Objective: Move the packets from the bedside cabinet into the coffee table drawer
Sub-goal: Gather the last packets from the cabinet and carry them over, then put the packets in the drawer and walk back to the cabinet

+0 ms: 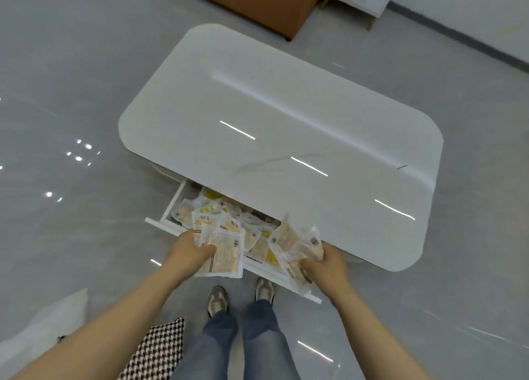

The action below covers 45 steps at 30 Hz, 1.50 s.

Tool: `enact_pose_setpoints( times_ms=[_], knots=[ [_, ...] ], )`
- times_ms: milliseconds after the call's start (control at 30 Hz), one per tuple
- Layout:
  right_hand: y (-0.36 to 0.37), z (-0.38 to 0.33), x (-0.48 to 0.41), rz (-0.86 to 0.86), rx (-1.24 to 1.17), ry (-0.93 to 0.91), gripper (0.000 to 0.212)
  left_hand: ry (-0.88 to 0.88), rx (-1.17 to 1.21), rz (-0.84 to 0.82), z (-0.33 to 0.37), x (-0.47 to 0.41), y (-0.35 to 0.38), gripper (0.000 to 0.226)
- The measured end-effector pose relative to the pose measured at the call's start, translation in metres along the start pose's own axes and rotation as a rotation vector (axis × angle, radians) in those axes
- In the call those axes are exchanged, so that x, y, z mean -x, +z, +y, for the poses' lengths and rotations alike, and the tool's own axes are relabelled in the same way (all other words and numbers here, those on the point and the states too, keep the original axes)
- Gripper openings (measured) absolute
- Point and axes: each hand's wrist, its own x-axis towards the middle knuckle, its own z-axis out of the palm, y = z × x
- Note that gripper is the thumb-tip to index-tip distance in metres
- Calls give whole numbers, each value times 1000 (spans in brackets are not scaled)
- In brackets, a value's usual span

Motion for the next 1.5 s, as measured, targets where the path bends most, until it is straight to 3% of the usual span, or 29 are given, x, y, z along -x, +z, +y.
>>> enact_pose_setpoints(
  times_ms=[167, 433, 700, 1033, 1167, 1300, 1400, 1500],
  knots=[
    [25, 20, -46, -58, 71, 64, 17, -45, -18, -12, -29, -55, 19, 19],
    [78, 50, -119, -101, 139, 100, 27, -135, -19, 14, -83, -144, 54, 24],
    [122, 82, -181, -42, 115, 107, 23, -148, -11, 27, -117, -212, 84, 33],
    [159, 92, -227, -147, 119, 111, 21, -111, 36, -25, -136, -268, 95, 47],
    [174, 81, -242, -206, 64, 53, 27, -102, -222, 19, -137, -277, 89, 72],
    [182, 84, -253, -95, 196, 24, 15, 7, -492, 77, -144, -277, 78, 59],
    [174, 95, -254, 48, 306, 67, 20, 83, -584, 7, -147, -272, 75, 53],
    [159, 107, -247, 69, 385, 159, 22, 133, -606, -52, -145, -264, 75, 49]
  ],
)
